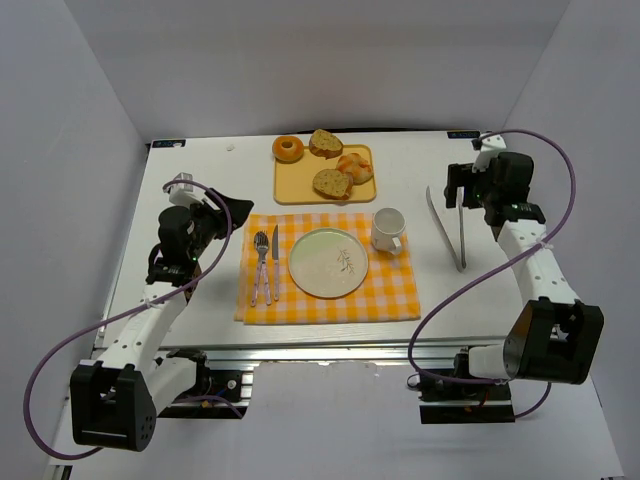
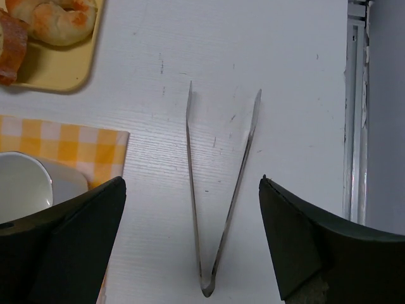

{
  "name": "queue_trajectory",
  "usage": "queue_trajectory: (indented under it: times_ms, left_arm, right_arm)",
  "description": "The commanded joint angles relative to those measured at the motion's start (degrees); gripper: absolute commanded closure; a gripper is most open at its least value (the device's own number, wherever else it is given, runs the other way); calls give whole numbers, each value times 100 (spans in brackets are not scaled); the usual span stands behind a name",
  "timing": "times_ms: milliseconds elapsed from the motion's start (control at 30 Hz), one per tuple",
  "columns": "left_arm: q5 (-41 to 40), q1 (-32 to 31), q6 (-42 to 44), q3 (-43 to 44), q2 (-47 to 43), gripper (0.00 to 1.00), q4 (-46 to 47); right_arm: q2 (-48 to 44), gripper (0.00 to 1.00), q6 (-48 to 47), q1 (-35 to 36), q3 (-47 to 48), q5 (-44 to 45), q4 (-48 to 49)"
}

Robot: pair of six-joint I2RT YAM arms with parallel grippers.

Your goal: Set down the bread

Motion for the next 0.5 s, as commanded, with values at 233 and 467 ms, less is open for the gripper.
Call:
queue_trajectory:
  times_ms: [233,467]
  left_arm:
    - [52,-27,18,165,-137,30,-9]
    - [9,-27,45,104,-313,29,-79]
  right_arm:
    - [-95,100,-1976,-1276,-491,-3174,-670]
    - [459,11,-1495,-1435,-517,-2439,-750]
